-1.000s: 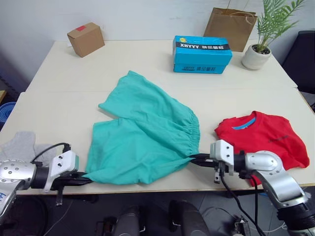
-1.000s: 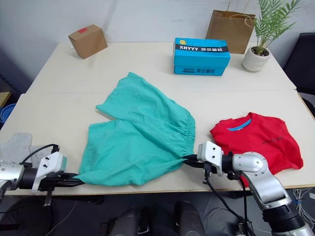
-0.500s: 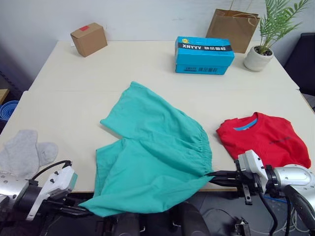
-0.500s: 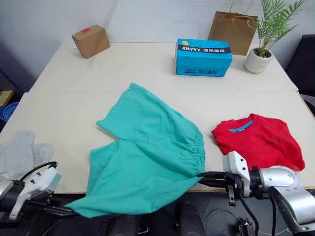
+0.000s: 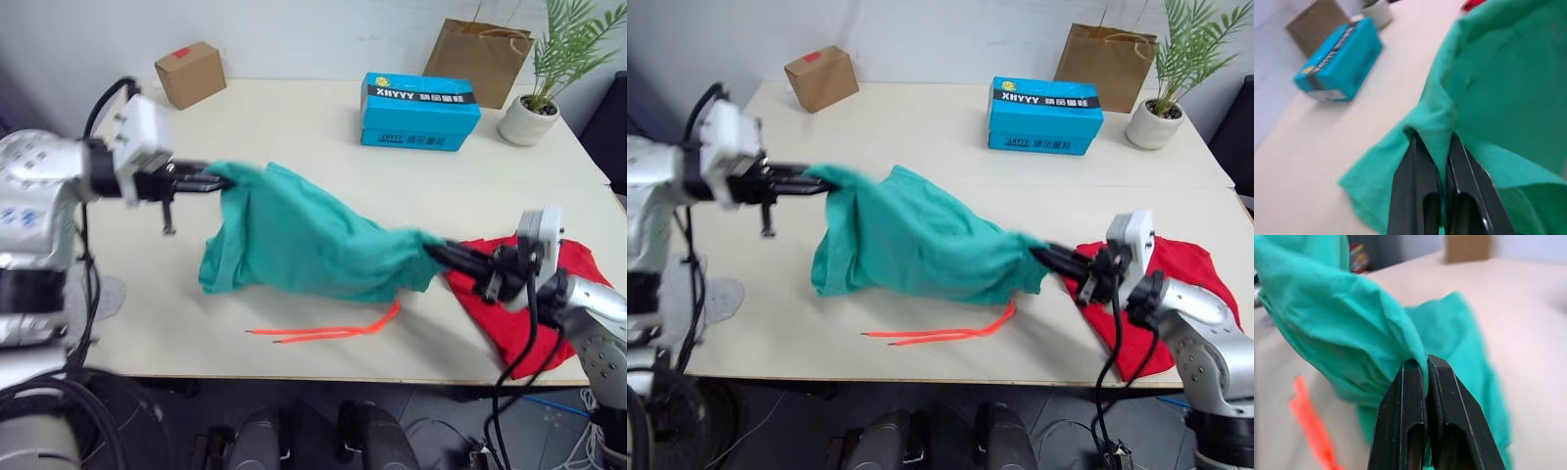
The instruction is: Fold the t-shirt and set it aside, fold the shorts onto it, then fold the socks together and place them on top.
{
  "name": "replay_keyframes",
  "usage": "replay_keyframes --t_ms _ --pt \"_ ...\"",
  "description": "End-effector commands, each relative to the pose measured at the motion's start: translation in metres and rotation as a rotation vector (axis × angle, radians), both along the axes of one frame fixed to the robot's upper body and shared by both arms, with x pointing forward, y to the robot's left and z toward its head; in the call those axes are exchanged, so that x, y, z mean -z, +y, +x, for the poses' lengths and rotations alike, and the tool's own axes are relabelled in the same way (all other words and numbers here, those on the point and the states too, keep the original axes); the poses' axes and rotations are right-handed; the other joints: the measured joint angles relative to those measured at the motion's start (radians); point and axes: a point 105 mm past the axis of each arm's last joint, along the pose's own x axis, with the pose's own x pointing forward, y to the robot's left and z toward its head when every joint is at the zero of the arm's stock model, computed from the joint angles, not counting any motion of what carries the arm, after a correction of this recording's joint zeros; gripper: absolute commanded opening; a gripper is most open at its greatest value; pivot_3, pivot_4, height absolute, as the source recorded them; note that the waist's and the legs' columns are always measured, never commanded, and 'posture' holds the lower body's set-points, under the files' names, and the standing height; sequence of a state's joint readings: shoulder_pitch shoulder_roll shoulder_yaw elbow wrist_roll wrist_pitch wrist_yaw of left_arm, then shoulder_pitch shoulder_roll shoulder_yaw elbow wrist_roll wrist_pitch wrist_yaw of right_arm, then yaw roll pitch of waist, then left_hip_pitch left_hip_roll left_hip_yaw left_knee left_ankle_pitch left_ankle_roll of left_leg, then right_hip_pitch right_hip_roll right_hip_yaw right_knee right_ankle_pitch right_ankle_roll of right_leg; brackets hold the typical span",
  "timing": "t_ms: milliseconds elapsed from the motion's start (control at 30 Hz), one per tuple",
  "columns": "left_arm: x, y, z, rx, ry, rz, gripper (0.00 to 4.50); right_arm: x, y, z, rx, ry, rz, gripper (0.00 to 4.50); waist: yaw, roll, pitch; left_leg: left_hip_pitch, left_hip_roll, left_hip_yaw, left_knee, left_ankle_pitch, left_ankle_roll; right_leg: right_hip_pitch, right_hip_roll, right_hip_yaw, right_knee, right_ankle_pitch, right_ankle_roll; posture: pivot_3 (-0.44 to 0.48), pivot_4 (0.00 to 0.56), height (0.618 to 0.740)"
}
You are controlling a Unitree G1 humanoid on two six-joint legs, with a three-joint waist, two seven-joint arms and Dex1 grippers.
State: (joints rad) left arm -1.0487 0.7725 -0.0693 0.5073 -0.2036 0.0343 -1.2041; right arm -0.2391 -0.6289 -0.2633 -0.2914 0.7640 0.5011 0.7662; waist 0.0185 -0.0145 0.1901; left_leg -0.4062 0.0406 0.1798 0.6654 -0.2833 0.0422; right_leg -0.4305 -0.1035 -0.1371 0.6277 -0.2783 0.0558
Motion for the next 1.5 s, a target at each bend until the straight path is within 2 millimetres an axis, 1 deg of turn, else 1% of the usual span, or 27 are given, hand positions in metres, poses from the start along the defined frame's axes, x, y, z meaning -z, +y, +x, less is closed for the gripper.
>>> replay_keyframes --t_ms 33,133,200,233,367,467,567,667,733,800,833,900,967,1000,1033,1067,1133,1167,1200,1267,1367,1400,1467,1500 --pt "0.001 0.015 0.039 -0.183 -0.061 0.005 0.01 -0.002 0.005 0.016 0.079 -0.021 0.005 0.0 -0.006 0.0 0.0 0.0 0.001 0.0 0.0 0.0 0.0 0.0 0.001 0.001 0.001 0.0 0.0 0.0 0.15 0.74" --pt "0.008 0.021 0.056 -0.281 -0.038 -0.013 0.01 0.004 0.007 0.032 0.155 0.004 -0.014 0.0 -0.022 -0.001 0.0 -0.001 0.002 0.001 -0.001 0.0 0.0 -0.001 0.002 0.001 0.002 0.0 0.001 0.0 0.15 0.74" --pt "0.017 0.024 0.064 -0.333 -0.011 0.005 0.01 0.011 0.006 0.043 0.216 0.035 -0.035 0.0 -0.028 -0.001 0.001 -0.001 0.003 0.001 -0.001 -0.001 0.0 -0.001 0.004 0.001 0.002 0.0 0.001 0.0 0.15 0.74" --pt "0.02 0.024 0.065 -0.342 -0.006 0.012 0.01 0.012 0.006 0.045 0.229 0.039 -0.04 0.0 -0.028 -0.002 0.001 -0.001 0.003 0.002 0.0 -0.001 0.0 -0.001 0.004 0.002 0.002 0.0 0.001 0.0 0.15 0.74" --pt "0.033 0.024 0.074 -0.408 -0.002 0.029 0.01 0.031 0.007 0.058 0.309 0.094 -0.086 0.0 -0.029 -0.002 0.001 -0.001 0.004 0.002 0.0 0.0 0.0 -0.002 0.005 0.003 0.003 0.0 0.001 0.0 0.15 0.74" --pt "0.037 0.015 0.074 -0.38 0.009 -0.032 0.01 0.04 0.008 0.063 0.359 0.131 -0.081 0.0 -0.029 -0.002 0.001 -0.001 0.004 0.003 0.001 0.0 0.0 -0.002 0.005 0.004 0.005 0.0 0.001 0.0 0.15 0.74" --pt "0.047 0.011 0.08 -0.425 -0.007 -0.024 0.64 0.047 0.007 0.062 0.415 0.189 -0.07 0.0 -0.029 -0.002 0.001 -0.001 0.004 0.003 0.002 0.0 0.0 -0.003 0.005 0.004 0.007 0.0 0.001 0.0 0.15 0.74" --pt "0.045 0.015 0.084 -0.474 -0.057 -0.041 1.54 0.051 0.011 0.055 0.398 0.184 -0.092 0.0 -0.03 -0.002 0.001 -0.001 0.004 0.003 0.002 0.0 0.0 -0.004 0.004 0.005 0.008 0.0 0.001 0.0 0.15 0.74" --pt "0.04 0.021 0.087 -0.53 -0.092 -0.089 2.11 0.047 0.011 0.055 0.405 0.143 -0.09 0.51 -0.03 -0.002 0.001 -0.001 0.005 0.003 0.002 0.0 0.0 -0.004 0.004 0.005 0.008 -0.001 0.001 0.0 0.15 0.74" --pt "0.034 0.026 0.089 -0.569 -0.104 -0.159 2.78 0.039 0.01 0.051 0.39 0.101 -0.088 1.07 -0.034 -0.002 0.001 -0.001 0.005 0.003 0.002 0.0 -0.001 -0.004 0.004 0.005 0.008 -0.001 0.001 0.0 0.15 0.74" --pt "0.028 0.028 0.089 -0.576 -0.121 -0.201 3.09 0.036 0.008 0.048 0.375 0.099 -0.085 1.39 -0.036 -0.002 0.001 -0.001 0.005 0.003 0.002 0.0 -0.001 -0.004 0.004 0.005 0.008 -0.001 0.001 0.0 0.15 0.74" --pt "0.014 0.031 0.086 -0.567 -0.161 -0.26 3.69 0.025 0.001 0.044 0.381 0.024 -0.105 2.05 -0.042 -0.002 0.001 -0.001 0.005 0.003 0.002 0.0 -0.001 -0.004 0.005 0.005 0.009 -0.001 0.001 0.0 0.15 0.74" --pt "-0.002 0.027 0.078 -0.478 -0.198 -0.327 4.27 0.013 -0.007 0.036 0.369 -0.048 -0.131 2.67 -0.044 -0.002 0.001 -0.001 0.004 0.003 0.002 0.0 -0.001 -0.004 0.005 0.005 0.009 -0.001 0.001 0.0 0.15 0.74" --pt "-0.007 0.022 0.071 -0.392 -0.205 -0.343 4.5 0.008 -0.01 0.03 0.351 -0.091 -0.157 3.03 -0.044 -0.002 0.001 -0.001 0.004 0.004 0.002 0.0 -0.001 -0.005 0.005 0.005 0.009 -0.001 0.001 0.0 0.15 0.74" --pt "-0.008 0.016 0.063 -0.295 -0.187 -0.35 4.5 0.004 -0.011 0.025 0.328 -0.12 -0.179 3.35 -0.044 -0.002 0.001 -0.001 0.004 0.004 0.002 0.0 -0.001 -0.004 0.005 0.005 0.009 -0.001 0.001 0.0 0.15 0.74" --pt "-0.003 0.01 0.053 -0.196 -0.196 -0.297 4.5 0.0 -0.007 0.018 0.275 -0.164 -0.199 3.64 -0.044 -0.002 0.001 -0.001 0.004 0.004 0.002 0.0 -0.001 -0.004 0.005 0.005 0.009 -0.001 0.001 0.0 0.15 0.74" --pt "0.023 0.006 0.033 -0.03 -0.137 -0.147 4.5 0.0 0.012 -0.001 0.112 -0.204 -0.253 4.31 -0.046 -0.002 0.001 0.001 0.005 0.006 0.002 0.0 -0.001 -0.004 0.006 0.004 0.009 -0.001 0.001 0.0 0.15 0.74" --pt "0.04 0.008 0.025 0.019 -0.111 -0.066 4.5 0.006 0.025 -0.011 0.009 -0.212 -0.305 4.45 -0.05 -0.002 0.001 0.002 0.005 0.007 0.001 -0.001 -0.001 -0.004 0.006 0.005 0.009 -0.001 0.001 0.0 0.15 0.74" --pt "0.058 0.011 0.016 0.063 -0.073 0.014 4.5 0.015 0.037 -0.02 -0.076 -0.204 -0.354 4.45 -0.053 -0.002 0.001 0.003 0.006 0.008 0.001 -0.001 -0.002 -0.004 0.007 0.005 0.01 -0.001 0.001 0.0 0.15 0.74" --pt "0.087 0.019 0.003 0.102 -0.038 0.152 4.5 0.028 0.052 -0.029 -0.171 -0.197 -0.422 4.45 -0.063 -0.002 0.001 0.006 0.006 0.011 0.001 -0.001 -0.003 -0.004 0.008 0.006 0.011 -0.002 0.0 0.0 0.15 0.74" --pt "0.112 0.027 -0.009 0.108 0.024 0.201 4.5 0.04 0.071 -0.021 -0.121 -0.174 -0.413 4.45 -0.067 -0.004 0.001 0.007 0.008 0.011 0.002 0.0 -0.004 -0.005 0.005 0.011 0.012 -0.003 -0.002 0.0 0.15 0.74" --pt "0.118 0.029 -0.012 0.109 0.027 0.221 4.5 0.043 0.076 -0.019 -0.107 -0.171 -0.411 4.45 -0.066 -0.006 0.0 0.005 0.008 0.01 0.003 0.0 -0.005 -0.007 0.004 0.012 0.014 -0.003 -0.003 0.0 0.15 0.74" --pt "0.13 0.035 -0.02 0.104 0.062 0.24 4.5 0.063 0.087 -0.016 -0.09 -0.149 -0.499 4.45 -0.061 -0.007 0.0 0.001 0.008 0.01 0.006 0.001 -0.005 -0.012 0.002 0.014 0.019 -0.004 -0.003 0.0 0.15 0.74" --pt "0.135 0.038 -0.02 0.077 0.069 0.242 4.5 0.07 0.091 -0.012 -0.054 -0.148 -0.522 4.45 -0.056 -0.008 -0.001 0.001 0.008 0.01 0.007 0.0 -0.005 -0.013 0.002 0.015 0.019 -0.004 -0.004 0.0 0.15 0.74"
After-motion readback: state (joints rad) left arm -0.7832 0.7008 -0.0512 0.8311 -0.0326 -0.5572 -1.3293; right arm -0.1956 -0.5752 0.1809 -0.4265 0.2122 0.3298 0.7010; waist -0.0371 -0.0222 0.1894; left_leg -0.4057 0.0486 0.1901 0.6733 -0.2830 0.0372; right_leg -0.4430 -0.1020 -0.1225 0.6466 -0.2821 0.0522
